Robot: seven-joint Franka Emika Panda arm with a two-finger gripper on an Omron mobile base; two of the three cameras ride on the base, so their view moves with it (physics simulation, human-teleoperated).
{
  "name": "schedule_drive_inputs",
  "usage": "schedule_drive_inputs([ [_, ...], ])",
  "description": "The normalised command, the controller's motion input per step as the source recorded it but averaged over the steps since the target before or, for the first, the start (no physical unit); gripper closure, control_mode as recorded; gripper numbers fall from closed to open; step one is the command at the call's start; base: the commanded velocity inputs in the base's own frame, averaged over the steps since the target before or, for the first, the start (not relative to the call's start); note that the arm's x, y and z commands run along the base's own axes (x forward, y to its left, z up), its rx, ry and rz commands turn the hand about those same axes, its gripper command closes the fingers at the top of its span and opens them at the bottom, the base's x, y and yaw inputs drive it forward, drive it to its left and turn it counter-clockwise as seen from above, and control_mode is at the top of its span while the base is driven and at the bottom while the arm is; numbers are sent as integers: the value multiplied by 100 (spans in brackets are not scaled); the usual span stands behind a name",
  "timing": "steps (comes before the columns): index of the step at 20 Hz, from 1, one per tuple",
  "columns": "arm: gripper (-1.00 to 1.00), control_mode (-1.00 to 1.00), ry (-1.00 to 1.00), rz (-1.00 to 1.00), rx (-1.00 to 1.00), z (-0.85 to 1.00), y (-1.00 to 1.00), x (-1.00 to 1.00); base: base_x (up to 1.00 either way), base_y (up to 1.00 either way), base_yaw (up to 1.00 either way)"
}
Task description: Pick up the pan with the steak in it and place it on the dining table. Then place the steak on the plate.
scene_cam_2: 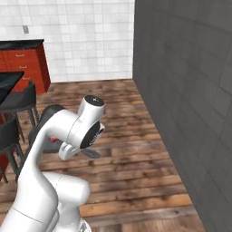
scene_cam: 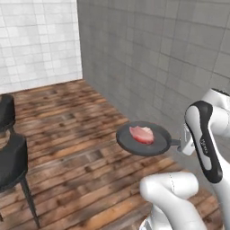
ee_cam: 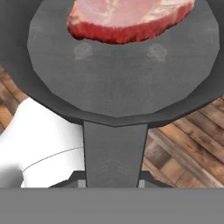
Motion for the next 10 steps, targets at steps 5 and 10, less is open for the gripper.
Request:
schedule_drive_inputs([
  [5,100,100,0,0,0,0,0,0,92,-34,0],
  [10,100,100,0,0,0,0,0,0,100,0,0],
])
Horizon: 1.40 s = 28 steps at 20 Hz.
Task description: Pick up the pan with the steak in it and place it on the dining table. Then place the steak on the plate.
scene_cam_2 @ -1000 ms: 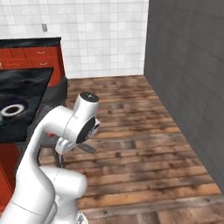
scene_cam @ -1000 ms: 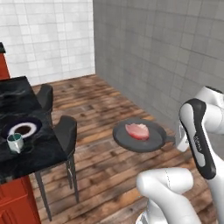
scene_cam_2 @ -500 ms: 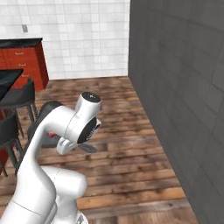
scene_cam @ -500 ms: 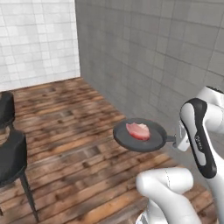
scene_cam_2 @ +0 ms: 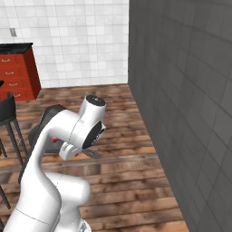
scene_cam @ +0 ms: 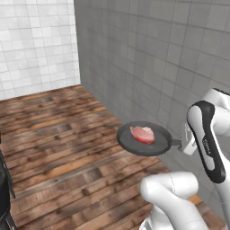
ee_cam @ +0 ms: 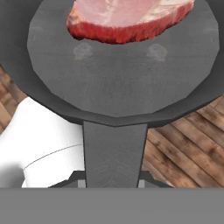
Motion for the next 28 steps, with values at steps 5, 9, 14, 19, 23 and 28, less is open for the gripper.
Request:
schedule_drive_inputs([
  [5,100,100,0,0,0,0,0,0,100,0,0],
  [9,100,100,0,0,0,0,0,0,100,0,0],
  [14,100,100,0,0,0,0,0,0,100,5,0],
  [19,100,100,0,0,0,0,0,0,100,2,0],
  [23,100,100,0,0,0,0,0,0,48,0,30],
  [28,100,100,0,0,0,0,0,0,-5,0,49],
])
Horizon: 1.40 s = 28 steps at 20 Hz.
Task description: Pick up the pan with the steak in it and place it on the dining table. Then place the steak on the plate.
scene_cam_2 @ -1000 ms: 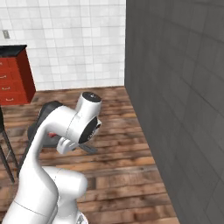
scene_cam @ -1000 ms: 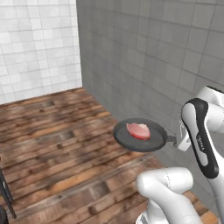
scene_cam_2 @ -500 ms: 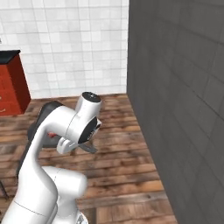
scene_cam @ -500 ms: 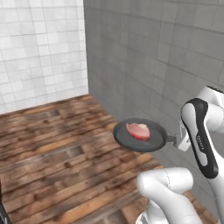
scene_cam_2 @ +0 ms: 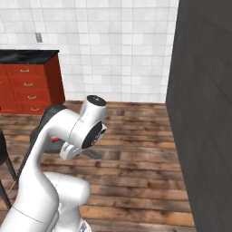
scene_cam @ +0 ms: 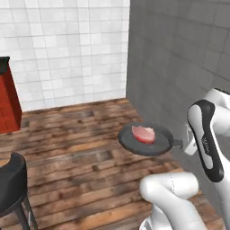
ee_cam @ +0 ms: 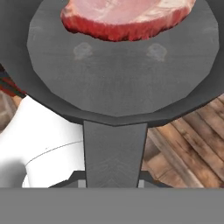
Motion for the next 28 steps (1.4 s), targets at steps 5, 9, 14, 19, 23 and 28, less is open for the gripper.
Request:
schedule_drive_inputs([
  [5,100,100,0,0,0,0,0,0,-6,0,50],
  [9,100,100,0,0,0,0,0,0,-6,0,50],
  [14,100,100,0,0,0,0,0,0,-6,0,50],
  [19,100,100,0,0,0,0,0,0,-7,0,50],
  [23,100,100,0,0,0,0,0,0,-7,0,50],
  [28,100,100,0,0,0,0,0,0,-8,0,50],
])
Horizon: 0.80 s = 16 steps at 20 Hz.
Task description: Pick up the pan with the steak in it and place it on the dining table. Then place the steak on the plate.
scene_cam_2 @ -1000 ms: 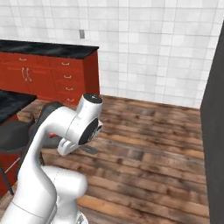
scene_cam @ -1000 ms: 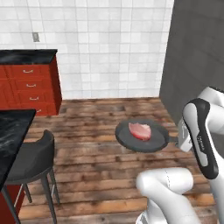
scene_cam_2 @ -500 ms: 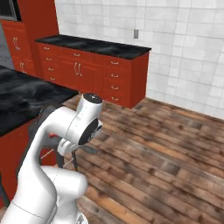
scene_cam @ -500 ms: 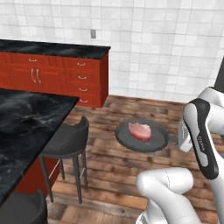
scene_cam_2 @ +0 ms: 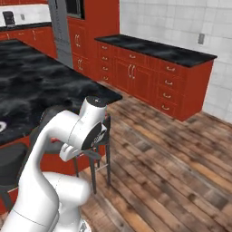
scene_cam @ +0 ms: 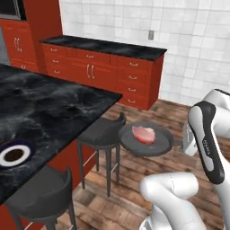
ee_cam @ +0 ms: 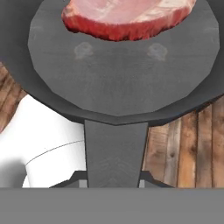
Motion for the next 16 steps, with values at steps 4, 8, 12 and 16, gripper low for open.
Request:
schedule_drive_inputs([
  [4,100,100,0,0,0,0,0,0,-8,0,50],
  [8,100,100,0,0,0,0,0,0,-8,0,50],
  [12,100,100,0,0,0,0,0,0,-8,0,50],
  [16,100,100,0,0,0,0,0,0,-8,0,50],
])
